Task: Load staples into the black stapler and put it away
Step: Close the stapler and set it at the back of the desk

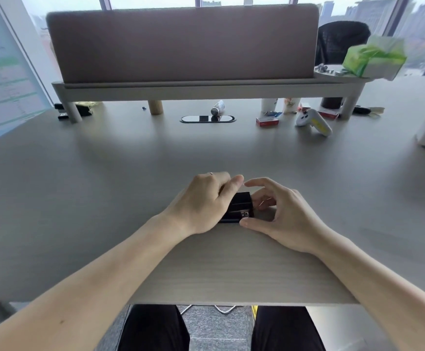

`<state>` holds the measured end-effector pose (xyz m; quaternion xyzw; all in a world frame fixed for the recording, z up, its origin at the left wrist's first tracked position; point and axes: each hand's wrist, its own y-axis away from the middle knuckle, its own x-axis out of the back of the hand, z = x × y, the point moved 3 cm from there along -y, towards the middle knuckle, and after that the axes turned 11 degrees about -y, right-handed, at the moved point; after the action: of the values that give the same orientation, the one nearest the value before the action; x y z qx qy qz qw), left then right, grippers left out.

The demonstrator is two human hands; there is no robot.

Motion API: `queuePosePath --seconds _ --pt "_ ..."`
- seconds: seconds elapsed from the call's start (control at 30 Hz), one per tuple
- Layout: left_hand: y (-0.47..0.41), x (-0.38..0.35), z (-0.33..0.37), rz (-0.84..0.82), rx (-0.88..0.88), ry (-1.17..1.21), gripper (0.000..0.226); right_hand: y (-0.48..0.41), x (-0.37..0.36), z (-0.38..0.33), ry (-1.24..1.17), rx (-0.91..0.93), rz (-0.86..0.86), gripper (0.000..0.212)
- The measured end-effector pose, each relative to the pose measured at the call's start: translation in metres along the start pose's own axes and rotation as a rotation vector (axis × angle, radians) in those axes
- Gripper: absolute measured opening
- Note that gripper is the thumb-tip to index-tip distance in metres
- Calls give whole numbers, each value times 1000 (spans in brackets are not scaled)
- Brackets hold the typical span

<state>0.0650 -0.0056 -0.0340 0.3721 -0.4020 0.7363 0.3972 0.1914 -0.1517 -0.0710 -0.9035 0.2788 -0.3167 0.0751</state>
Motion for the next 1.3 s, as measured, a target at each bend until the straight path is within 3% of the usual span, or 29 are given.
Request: queuePosePath --seconds 0.13,0.3,0.53,0.77,1.3 --pt "8 25 -10 -42 -72 58 26 0 5 -2 63 13 18 65" --pt "25 26 -24 -190 -182 -113 38 4 15 -1 363 18 -203 92" --pt "27 19 -34 -96 -236 -165 32 9 12 3 432 53 -233 81" --pt "2 31 -66 84 -63 -112 35 -10 6 3 437 43 -278 79" --pt "-165 16 -177 197 306 -318 30 -107 -20 22 418 76 -339 82"
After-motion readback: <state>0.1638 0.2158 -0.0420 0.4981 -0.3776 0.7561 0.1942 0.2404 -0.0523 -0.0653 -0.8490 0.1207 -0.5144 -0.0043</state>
